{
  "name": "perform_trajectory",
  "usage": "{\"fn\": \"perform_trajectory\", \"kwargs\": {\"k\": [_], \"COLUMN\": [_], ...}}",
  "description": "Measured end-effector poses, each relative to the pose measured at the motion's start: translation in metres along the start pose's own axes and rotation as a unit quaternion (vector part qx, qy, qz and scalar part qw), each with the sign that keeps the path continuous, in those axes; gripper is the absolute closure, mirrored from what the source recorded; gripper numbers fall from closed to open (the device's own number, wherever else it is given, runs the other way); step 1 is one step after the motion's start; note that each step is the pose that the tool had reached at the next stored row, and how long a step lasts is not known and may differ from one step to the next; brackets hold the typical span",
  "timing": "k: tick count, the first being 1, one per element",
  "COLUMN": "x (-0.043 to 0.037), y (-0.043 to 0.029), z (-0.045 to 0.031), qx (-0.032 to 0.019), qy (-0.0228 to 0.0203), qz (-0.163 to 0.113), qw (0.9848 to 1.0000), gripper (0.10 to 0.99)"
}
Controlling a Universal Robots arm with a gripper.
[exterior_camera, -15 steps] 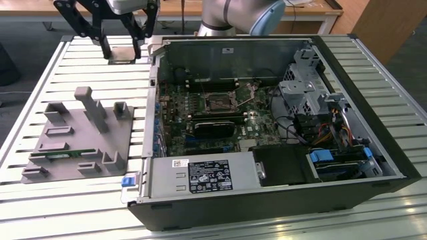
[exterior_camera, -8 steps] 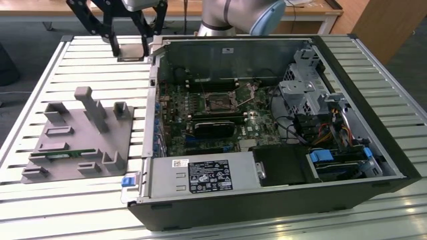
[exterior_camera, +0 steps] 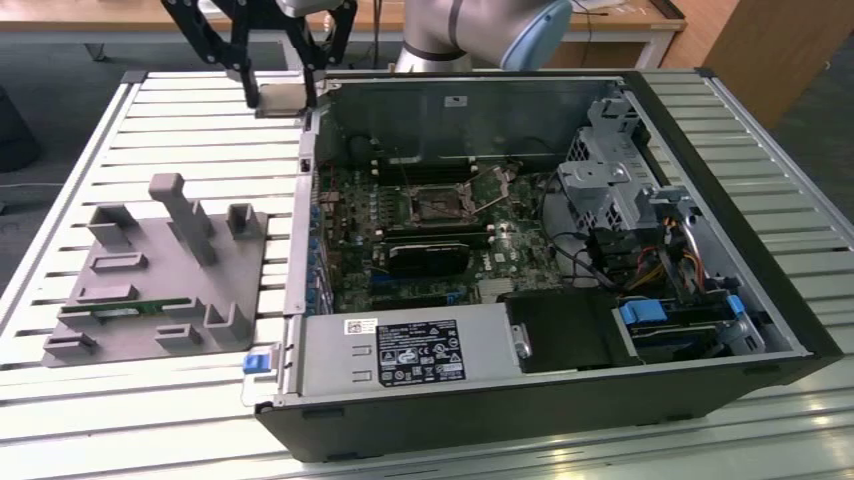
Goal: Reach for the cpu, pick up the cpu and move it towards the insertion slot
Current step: 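Pick up the cpu and move it towards the insertion slot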
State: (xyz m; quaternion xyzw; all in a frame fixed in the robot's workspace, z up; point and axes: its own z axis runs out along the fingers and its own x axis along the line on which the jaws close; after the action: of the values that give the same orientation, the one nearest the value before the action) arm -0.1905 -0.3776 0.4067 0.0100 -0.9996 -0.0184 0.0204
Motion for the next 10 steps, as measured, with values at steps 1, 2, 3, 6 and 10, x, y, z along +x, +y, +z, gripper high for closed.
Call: {"fn": "perform_trajectory", "kwargs": {"k": [1, 2, 3, 6, 10], "x": [-0.0026, -0.0054, -0.0084, -0.0296, -0.0425], "y": [0.0005, 0.0012, 0.0018, 0.0034, 0.0037], "z": [-0.0001, -0.0002, -0.0002, -0.001, -0.0016], "qx": [0.0, 0.0, 0.0, 0.0, 0.0], "qy": [0.0, 0.0, -0.0001, 0.0001, 0.0002], "qz": [0.0, 0.0, 0.0, 0.0, 0.0], "qw": [1.0, 1.0, 1.0, 1.0, 1.0], "gripper": [0.545, 0.545, 0.545, 0.545, 0.545]}}
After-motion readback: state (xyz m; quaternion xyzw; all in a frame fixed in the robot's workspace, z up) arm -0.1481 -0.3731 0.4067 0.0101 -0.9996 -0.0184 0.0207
